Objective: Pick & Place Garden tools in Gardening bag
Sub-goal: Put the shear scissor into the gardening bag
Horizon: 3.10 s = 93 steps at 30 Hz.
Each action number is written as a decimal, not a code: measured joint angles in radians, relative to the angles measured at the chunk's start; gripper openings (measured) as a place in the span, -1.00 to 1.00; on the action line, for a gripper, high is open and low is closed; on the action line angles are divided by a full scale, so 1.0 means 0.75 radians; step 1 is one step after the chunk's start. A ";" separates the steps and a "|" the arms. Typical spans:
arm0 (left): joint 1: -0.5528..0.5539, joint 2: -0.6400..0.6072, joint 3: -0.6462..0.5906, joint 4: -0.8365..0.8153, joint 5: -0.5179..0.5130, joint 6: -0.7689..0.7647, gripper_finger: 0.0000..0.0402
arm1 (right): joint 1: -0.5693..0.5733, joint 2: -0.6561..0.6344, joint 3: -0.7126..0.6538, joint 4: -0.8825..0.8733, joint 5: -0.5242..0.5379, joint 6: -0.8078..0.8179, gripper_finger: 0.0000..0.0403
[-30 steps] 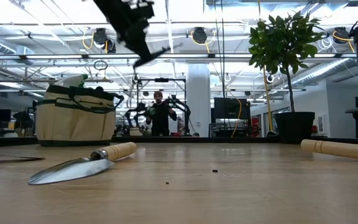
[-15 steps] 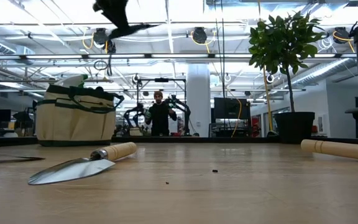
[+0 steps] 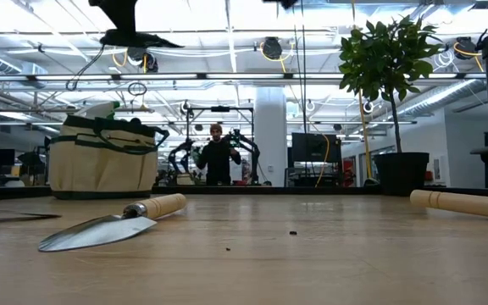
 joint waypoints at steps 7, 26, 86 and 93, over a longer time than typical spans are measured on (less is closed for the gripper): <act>-0.007 0.000 0.016 0.001 0.111 -0.030 -0.76 | 0.017 0.001 -0.304 0.332 -0.001 -0.005 -0.21; 0.002 0.148 0.026 -0.001 0.348 -0.156 -0.76 | 0.067 0.000 -0.593 0.664 -0.005 0.014 -0.21; 0.103 0.440 0.378 0.270 0.993 -0.246 -0.76 | 0.324 0.083 -0.601 1.154 0.873 -0.748 -0.21; 0.104 0.441 0.378 0.342 1.044 -0.256 -0.76 | 0.322 0.115 -0.599 1.168 0.895 -0.744 -0.29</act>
